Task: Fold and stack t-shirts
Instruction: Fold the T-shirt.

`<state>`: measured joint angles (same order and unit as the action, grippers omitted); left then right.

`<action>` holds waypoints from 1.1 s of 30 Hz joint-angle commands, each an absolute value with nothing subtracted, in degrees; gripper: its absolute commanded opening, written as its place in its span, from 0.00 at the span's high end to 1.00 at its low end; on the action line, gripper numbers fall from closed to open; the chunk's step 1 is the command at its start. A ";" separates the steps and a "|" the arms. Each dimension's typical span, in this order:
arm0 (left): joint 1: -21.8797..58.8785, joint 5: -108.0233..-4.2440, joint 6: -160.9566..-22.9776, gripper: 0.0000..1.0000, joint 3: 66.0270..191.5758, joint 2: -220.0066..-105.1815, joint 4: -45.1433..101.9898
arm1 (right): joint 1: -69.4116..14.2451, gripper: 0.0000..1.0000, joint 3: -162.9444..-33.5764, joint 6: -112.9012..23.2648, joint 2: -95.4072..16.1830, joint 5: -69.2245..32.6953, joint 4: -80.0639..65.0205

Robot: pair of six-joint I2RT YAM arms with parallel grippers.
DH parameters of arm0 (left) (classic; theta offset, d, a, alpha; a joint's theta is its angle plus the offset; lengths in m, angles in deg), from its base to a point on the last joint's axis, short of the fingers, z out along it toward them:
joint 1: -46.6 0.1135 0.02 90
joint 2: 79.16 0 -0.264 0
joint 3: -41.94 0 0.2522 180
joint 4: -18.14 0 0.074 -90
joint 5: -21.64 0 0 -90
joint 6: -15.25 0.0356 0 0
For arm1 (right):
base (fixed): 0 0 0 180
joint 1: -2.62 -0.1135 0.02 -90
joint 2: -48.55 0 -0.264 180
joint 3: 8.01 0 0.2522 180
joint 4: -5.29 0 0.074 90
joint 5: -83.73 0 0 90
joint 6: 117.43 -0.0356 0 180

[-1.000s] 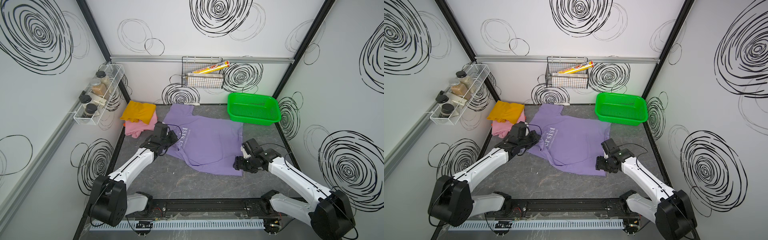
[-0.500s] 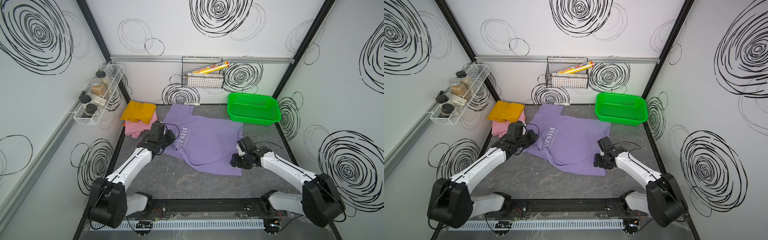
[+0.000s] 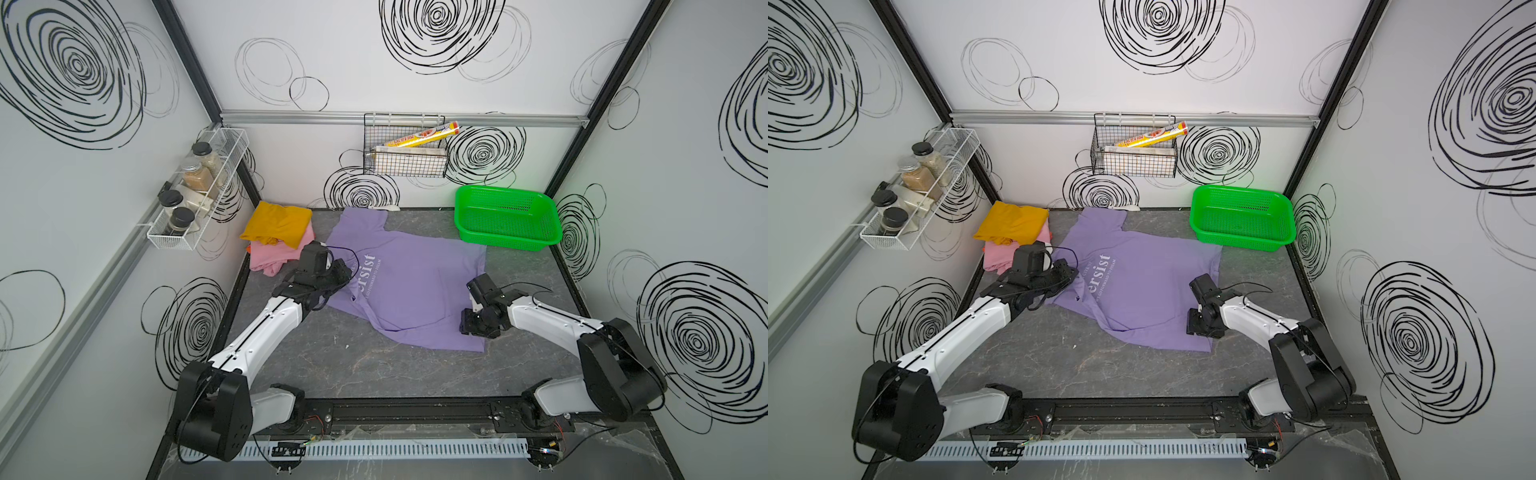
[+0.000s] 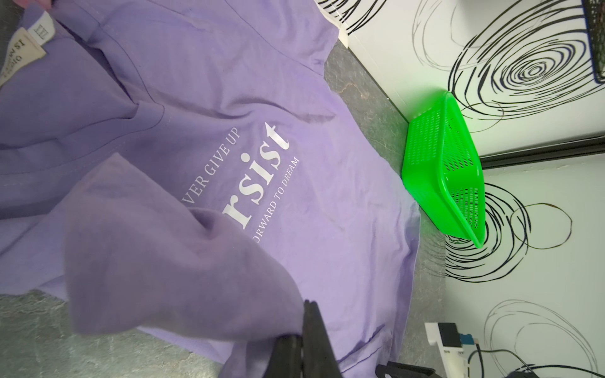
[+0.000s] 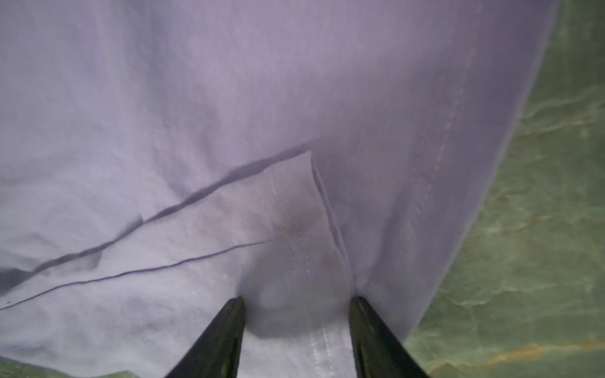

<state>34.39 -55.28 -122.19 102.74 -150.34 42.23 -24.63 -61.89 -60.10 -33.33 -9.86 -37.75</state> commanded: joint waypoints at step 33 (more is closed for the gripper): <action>34.73 -54.05 -123.60 1.00 100.58 -147.72 39.73 | -24.91 0.73 -65.45 -57.88 -30.54 -5.24 -42.03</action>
